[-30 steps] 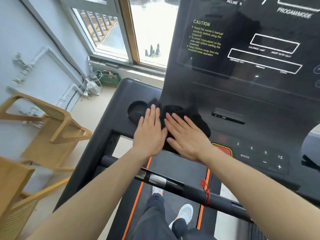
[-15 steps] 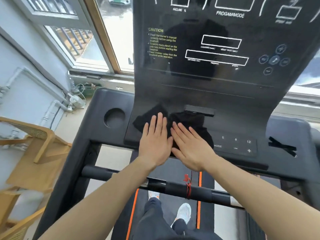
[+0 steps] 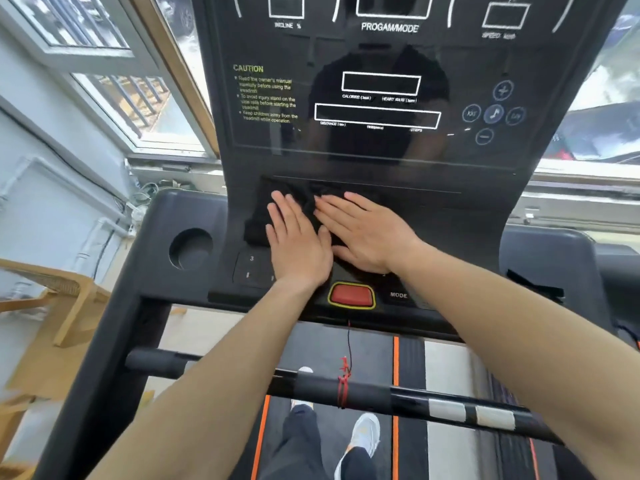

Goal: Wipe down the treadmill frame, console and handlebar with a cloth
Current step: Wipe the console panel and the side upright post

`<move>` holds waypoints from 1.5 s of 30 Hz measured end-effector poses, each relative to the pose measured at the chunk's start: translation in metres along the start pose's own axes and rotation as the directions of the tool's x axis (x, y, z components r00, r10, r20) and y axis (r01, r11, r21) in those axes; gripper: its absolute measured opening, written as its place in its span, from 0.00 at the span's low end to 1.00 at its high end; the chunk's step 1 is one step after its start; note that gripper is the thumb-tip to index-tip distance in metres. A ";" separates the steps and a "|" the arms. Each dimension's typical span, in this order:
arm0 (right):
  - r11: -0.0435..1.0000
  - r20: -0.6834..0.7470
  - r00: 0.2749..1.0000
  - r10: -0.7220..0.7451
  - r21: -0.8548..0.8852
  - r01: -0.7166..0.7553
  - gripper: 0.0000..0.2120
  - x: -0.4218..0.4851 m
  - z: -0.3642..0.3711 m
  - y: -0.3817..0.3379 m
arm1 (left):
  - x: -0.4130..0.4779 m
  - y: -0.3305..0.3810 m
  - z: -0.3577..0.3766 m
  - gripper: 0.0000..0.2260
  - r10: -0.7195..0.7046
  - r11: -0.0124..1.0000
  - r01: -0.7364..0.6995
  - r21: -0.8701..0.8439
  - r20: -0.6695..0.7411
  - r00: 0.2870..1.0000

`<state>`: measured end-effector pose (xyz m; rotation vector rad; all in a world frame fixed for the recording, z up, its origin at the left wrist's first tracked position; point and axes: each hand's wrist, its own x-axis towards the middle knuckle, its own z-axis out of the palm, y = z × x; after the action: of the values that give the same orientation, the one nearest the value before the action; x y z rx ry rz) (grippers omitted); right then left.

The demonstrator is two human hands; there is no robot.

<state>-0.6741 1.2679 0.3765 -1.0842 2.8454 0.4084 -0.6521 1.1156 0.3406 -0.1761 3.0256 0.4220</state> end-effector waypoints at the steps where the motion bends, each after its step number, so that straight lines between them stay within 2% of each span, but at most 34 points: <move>1: 1.000 0.009 1.000 0.021 0.020 -0.021 0.34 -0.014 0.003 0.009 | -0.004 0.015 0.002 0.35 0.042 0.999 -0.042 -0.008 0.005 0.999; 5: 0.985 0.100 0.983 0.154 0.060 -0.160 0.33 -0.091 0.030 0.043 | -0.037 0.082 0.014 0.33 0.269 0.961 -0.273 0.049 0.079 0.960; 8: 0.954 0.174 0.946 0.275 0.072 -0.291 0.37 -0.154 0.046 0.061 | -0.058 0.124 0.025 0.30 0.481 0.857 -0.501 0.123 0.160 0.862; 10: 0.925 0.182 0.922 0.341 0.111 -0.364 0.41 -0.177 0.051 0.061 | -0.062 0.135 0.030 0.30 0.542 0.808 -0.570 0.151 0.189 0.819; 12: 0.899 0.197 0.901 0.385 0.142 -0.415 0.40 -0.180 0.053 0.053 | -0.059 0.128 0.031 0.30 0.575 0.778 -0.601 0.181 0.180 0.798; 15: 0.882 0.142 0.902 0.408 0.195 -0.430 0.37 -0.156 0.046 0.040 | -0.044 0.092 0.022 0.31 0.566 0.796 -0.578 0.181 0.116 0.816; 18: 0.938 0.039 0.959 0.280 0.200 -0.282 0.34 -0.100 0.029 0.029 | -0.026 0.044 0.006 0.31 0.488 0.853 -0.489 0.182 0.058 0.871; 22: 0.980 -0.021 0.998 0.056 0.191 -0.051 0.33 -0.010 0.003 -0.008 | -0.014 -0.033 -0.015 0.31 0.335 0.924 -0.348 0.157 0.103 0.936; 27: 0.971 0.019 0.999 -0.029 0.238 0.024 0.37 0.032 0.002 -0.077 | -0.026 -0.100 -0.036 0.30 0.234 0.954 -0.265 0.142 0.205 0.950; 30: 0.949 0.036 0.997 -0.071 0.309 0.056 0.39 0.015 0.009 -0.083 | -0.035 -0.095 -0.039 0.31 0.235 0.944 -0.281 0.172 0.247 0.940; 34: 0.940 0.064 0.996 -0.069 0.338 0.044 0.38 -0.029 0.020 -0.048 | -0.044 -0.054 -0.024 0.31 0.299 0.916 -0.351 0.193 0.255 0.920; 40: 0.926 0.131 0.987 0.097 0.352 -0.138 0.35 -0.115 0.049 -0.001 | -0.070 0.029 0.007 0.30 0.450 0.849 -0.499 0.176 0.256 0.856; 45: 0.889 0.147 0.970 0.194 0.391 -0.237 0.35 -0.138 0.051 -0.005 | -0.072 0.036 0.014 0.29 0.534 0.807 -0.575 0.136 0.249 0.808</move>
<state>-0.5687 1.3673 0.3481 -0.6514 2.7827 -0.1177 -0.5839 1.1609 0.3441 0.7480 2.8364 0.1363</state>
